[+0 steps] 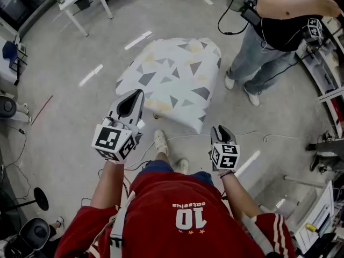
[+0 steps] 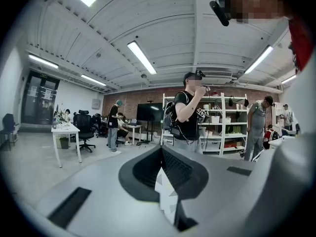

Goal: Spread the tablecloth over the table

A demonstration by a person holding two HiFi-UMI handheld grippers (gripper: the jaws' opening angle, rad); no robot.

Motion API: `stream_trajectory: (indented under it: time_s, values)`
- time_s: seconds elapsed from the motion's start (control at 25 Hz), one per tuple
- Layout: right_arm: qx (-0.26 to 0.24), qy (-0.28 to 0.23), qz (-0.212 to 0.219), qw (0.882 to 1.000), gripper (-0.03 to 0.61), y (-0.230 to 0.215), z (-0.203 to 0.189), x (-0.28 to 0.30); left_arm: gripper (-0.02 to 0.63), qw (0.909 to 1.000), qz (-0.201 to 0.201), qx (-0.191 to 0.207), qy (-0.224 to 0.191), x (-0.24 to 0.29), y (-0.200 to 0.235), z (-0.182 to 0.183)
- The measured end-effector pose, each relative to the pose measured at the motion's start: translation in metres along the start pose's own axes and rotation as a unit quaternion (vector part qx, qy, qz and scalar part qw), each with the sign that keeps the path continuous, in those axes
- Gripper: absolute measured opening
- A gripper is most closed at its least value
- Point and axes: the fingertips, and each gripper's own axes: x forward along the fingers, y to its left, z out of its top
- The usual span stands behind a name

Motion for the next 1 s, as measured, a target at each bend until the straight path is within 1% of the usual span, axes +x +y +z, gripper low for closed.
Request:
stream_trajectory:
  time_s: [0.2, 0.4, 0.68, 0.8, 0.92, 1.0]
  values:
    - [-0.017, -0.048, 0.011, 0.999, 0.11, 0.003, 0.037, -0.008, 0.002, 1.0, 0.002, 0.005, -0.006, -0.003, -0.009, 0.008]
    - [-0.028, -0.086, 0.02, 0.996, 0.11, 0.002, 0.081, -0.009, 0.002, 0.9997, 0.02, 0.01, -0.009, -0.01, -0.002, 0.018]
    - [-0.035, -0.129, 0.015, 0.991, 0.11, -0.007, 0.138, 0.0, 0.002, 0.9988, 0.046, 0.014, -0.012, -0.012, 0.021, 0.024]
    - [-0.045, -0.151, 0.012, 0.987, 0.11, -0.003, 0.168, 0.006, 0.002, 0.9988, 0.043, 0.016, -0.017, -0.003, 0.037, 0.03]
    - [-0.036, -0.17, 0.01, 0.985, 0.11, 0.004, 0.195, 0.007, 0.002, 0.9988, 0.037, 0.02, -0.026, 0.012, 0.054, 0.045]
    - [-0.039, -0.184, 0.01, 0.982, 0.11, 0.01, 0.216, 0.01, 0.002, 0.9988, 0.03, 0.023, -0.031, 0.025, 0.064, 0.056]
